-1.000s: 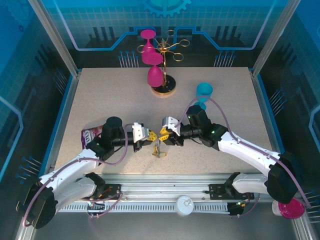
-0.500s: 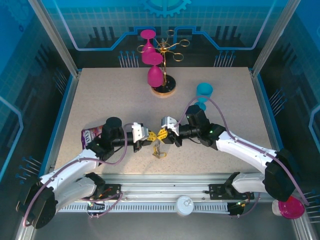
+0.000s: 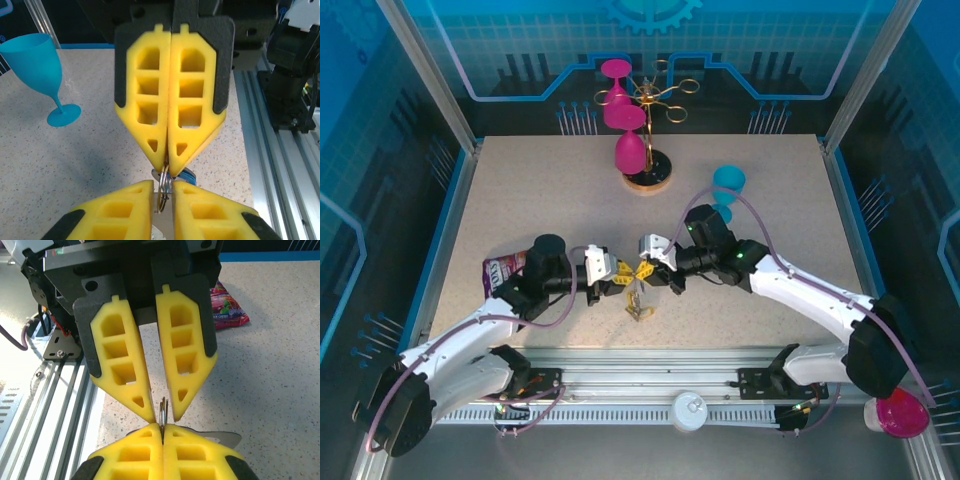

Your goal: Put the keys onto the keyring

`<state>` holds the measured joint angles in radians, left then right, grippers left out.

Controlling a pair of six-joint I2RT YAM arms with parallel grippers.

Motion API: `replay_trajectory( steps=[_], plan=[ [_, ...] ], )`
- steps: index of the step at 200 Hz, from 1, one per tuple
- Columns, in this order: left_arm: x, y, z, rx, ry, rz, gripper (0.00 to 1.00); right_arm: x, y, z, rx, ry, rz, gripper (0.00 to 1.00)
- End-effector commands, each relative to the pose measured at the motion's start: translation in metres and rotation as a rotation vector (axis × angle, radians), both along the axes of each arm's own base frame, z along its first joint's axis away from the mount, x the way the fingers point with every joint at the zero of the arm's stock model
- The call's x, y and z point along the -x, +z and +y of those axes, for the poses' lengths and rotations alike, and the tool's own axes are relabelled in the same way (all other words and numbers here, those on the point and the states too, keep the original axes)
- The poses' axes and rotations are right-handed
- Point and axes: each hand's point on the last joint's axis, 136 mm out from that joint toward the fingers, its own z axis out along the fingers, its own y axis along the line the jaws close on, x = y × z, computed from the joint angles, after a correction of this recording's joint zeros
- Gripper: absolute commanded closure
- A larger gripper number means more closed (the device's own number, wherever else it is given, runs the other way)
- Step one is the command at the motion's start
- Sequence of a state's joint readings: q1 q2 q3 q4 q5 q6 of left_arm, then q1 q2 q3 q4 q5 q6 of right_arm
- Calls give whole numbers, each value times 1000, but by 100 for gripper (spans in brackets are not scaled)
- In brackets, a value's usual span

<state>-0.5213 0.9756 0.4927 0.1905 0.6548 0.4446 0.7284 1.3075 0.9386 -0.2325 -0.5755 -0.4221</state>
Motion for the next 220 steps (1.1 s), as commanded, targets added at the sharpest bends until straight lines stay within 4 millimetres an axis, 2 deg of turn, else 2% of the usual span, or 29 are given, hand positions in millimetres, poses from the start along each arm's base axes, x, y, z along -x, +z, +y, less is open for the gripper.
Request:
replay_trajectory(
  steps=[1,34,70,85,95,109,128,139,176,220],
  plan=[
    [0,7,-4,-16,-24,-12,85,6,2,1,55,46,-19,100],
    [1,8,-4,-18,-32,-9,87,9,1,8,94,87,-21,100],
    [4,7,-4,-22,-43,-12,94,12,-4,11,167,122,-22,100],
    [5,7,-3,-23,-45,-19,100,13,-2,12,170,127,-16,100],
    [5,8,-3,-22,-45,-24,100,8,1,10,148,97,-10,100],
    [7,9,-2,-14,-47,-36,100,0,6,4,83,31,4,81],
    [8,10,-2,7,-47,-60,100,-2,13,-2,-3,-20,23,72],
    [9,12,-2,16,-50,-71,100,-2,12,-3,-21,-37,36,71],
    [9,14,-3,23,-55,-78,100,-1,7,-3,-32,-58,63,74],
    [10,14,-2,26,-53,-86,100,-1,4,-4,-19,-59,70,92]
  ],
)
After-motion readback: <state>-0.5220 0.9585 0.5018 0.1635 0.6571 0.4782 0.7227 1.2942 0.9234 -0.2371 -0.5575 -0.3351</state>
